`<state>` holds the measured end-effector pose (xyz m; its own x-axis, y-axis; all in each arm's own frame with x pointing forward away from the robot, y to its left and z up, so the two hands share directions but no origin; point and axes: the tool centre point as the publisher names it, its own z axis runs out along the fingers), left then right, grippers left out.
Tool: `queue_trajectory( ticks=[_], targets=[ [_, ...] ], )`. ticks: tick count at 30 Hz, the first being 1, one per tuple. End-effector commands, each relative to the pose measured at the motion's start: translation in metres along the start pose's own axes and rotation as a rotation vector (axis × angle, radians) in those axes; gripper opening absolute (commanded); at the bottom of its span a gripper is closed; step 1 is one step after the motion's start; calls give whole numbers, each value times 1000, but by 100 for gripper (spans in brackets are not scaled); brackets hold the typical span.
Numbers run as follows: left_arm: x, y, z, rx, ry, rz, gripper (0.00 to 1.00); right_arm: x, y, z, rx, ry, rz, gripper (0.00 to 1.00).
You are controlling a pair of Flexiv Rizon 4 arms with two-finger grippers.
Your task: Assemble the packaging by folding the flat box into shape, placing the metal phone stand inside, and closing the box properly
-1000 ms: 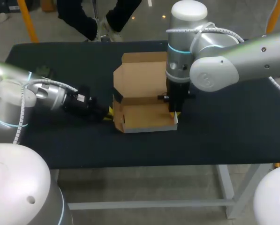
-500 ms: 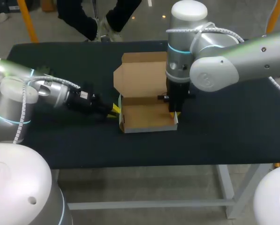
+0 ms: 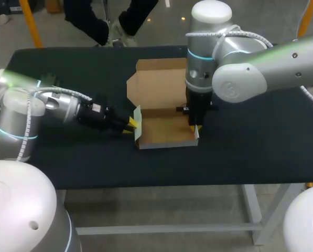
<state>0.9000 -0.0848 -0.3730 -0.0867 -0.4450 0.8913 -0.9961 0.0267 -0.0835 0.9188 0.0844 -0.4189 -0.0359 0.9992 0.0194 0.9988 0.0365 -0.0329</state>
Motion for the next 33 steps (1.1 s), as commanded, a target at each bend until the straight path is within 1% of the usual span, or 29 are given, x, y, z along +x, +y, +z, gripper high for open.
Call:
queue_trajectory(
  ticks=[1, 9, 11, 14, 17, 21, 23, 25, 33],
  targets=[
    [0, -2, 2, -5, 8, -1, 36, 1, 1, -1, 4, -2, 0, 0],
    [3, -4, 5, -7, 13, -10, 38, 1, 1, -1, 4, -2, 0, 0],
    [3, -4, 5, -8, 14, -12, 41, 1, 1, -1, 4, -2, 0, 0],
    [4, -4, 7, -12, 12, -11, 42, 1, 1, -1, 4, -2, 0, 0],
    [6, -4, 8, -16, 6, -10, 41, 1, 1, -1, 4, -2, 0, 0],
    [8, -5, 11, -14, -18, -12, 41, 1, 1, -1, 4, -2, 0, 0],
    [9, -5, 13, -9, -47, -14, 40, 1, 1, -1, 4, -2, 0, 0],
    [10, -4, 14, -10, -51, -13, 41, 1, 1, -1, 4, -2, 0, 0],
    [12, -3, 19, 22, -140, -7, 42, 1, 1, -1, 4, -2, 0, 0]
  ],
)
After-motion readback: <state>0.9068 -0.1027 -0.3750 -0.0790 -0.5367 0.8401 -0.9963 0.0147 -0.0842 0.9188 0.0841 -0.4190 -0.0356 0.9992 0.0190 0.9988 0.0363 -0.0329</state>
